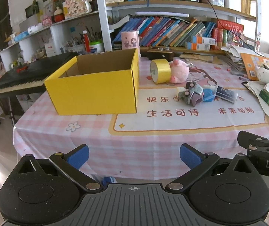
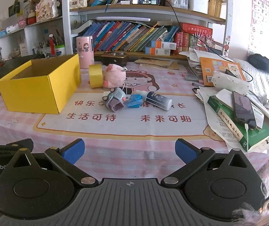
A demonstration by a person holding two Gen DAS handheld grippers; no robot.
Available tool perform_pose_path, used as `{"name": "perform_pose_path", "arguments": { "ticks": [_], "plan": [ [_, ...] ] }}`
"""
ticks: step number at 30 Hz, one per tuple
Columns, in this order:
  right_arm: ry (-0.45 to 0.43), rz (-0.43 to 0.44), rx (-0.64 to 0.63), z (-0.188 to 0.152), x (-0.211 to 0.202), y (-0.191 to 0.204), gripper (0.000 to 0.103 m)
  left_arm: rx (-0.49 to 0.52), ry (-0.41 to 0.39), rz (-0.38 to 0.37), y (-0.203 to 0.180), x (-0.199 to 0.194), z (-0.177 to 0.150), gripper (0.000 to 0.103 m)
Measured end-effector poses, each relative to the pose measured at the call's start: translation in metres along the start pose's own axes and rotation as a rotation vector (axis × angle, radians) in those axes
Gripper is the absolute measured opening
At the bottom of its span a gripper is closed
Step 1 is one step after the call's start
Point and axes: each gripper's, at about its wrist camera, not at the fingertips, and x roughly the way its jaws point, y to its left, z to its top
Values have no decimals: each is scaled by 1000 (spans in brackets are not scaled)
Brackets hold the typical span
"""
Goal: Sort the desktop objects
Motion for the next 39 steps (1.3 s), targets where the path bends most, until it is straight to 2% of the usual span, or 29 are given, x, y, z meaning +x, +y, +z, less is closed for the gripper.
{"name": "perform_pose_path", "arguments": {
  "ticks": [17, 39],
  "plan": [
    [52, 9, -4, 7, 30, -15, 103, -5, 49, 13, -17, 23, 11, 103],
    [129, 1, -11, 37, 90, -67, 101, -13, 116, -18, -70, 77, 46, 102]
  ]
}}
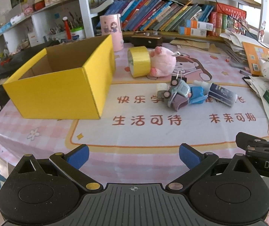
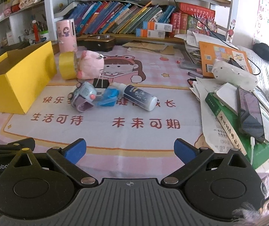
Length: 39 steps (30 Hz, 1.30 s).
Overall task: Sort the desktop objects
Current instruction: 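Move the right tool toward the white spray bottle and open it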
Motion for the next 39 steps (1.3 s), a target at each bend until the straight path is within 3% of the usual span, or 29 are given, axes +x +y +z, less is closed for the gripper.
{"name": "perform_pose_path", "arguments": {
  "ticks": [13, 39],
  "plan": [
    [14, 33, -28, 27, 30, -42, 92, -27, 13, 6, -40, 18, 24, 102],
    [20, 136, -88, 68, 80, -86, 91, -96, 18, 94, -86, 48, 57, 102]
  ]
}}
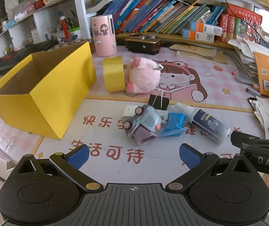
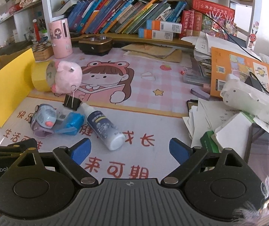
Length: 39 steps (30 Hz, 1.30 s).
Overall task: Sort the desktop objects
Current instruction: 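Move the right tool toward the white spray bottle and open it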
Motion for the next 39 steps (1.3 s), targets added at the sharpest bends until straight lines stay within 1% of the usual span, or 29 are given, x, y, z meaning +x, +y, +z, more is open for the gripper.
{"name": "perform_pose_path", "arguments": {
  "ticks": [9, 13, 20, 31, 39],
  "plan": [
    [19, 52, -23, 12, 18, 3, 91, -29, 5, 43, 4, 7, 8, 102],
    [45, 75, -48, 17, 31, 9, 86, -45, 8, 58, 8, 9, 11, 102],
    [82, 112, -85, 23, 50, 18, 85, -74, 14, 75, 16, 15, 14, 102],
    [139, 139, -155, 25, 76, 27, 85, -106, 33, 96, 21, 23, 14, 102],
    [153, 157, -178, 25, 88, 32, 83, -133, 33, 119, 27, 23, 12, 102]
  ]
}}
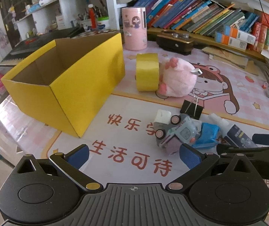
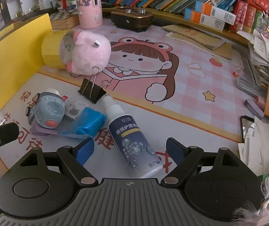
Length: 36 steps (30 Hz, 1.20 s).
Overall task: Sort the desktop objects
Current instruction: 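Move the right tool toward the white spray bottle and open it, then close the right gripper on the white spray bottle while the left gripper grasps the grey toy robot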
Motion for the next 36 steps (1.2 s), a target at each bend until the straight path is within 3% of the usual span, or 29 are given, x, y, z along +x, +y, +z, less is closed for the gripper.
{"name": "perform_pose_path", "arguments": {
  "ticks": [8, 10, 12, 24, 30, 36],
  "plan": [
    [-22, 9, -55, 5, 12, 3, 63, 4, 10, -12, -2, 5, 2, 102],
    [-39, 11, -62, 6, 10, 1, 35, 10, 9, -15, -3, 5, 3, 102],
    [-32, 22, -54, 7, 9, -2, 30, 19, 9, -21, -4, 5, 5, 102],
    [-5, -2, 37, -9, -16, -25, 30, 115, 4, -145, -31, 22, 16, 98],
    [12, -16, 61, -17, -19, -32, 30, 229, -17, -152, -56, 33, 16, 87],
    [23, -25, 51, -22, -19, -32, 30, 299, -33, -108, -69, 45, 11, 77]
  ]
}}
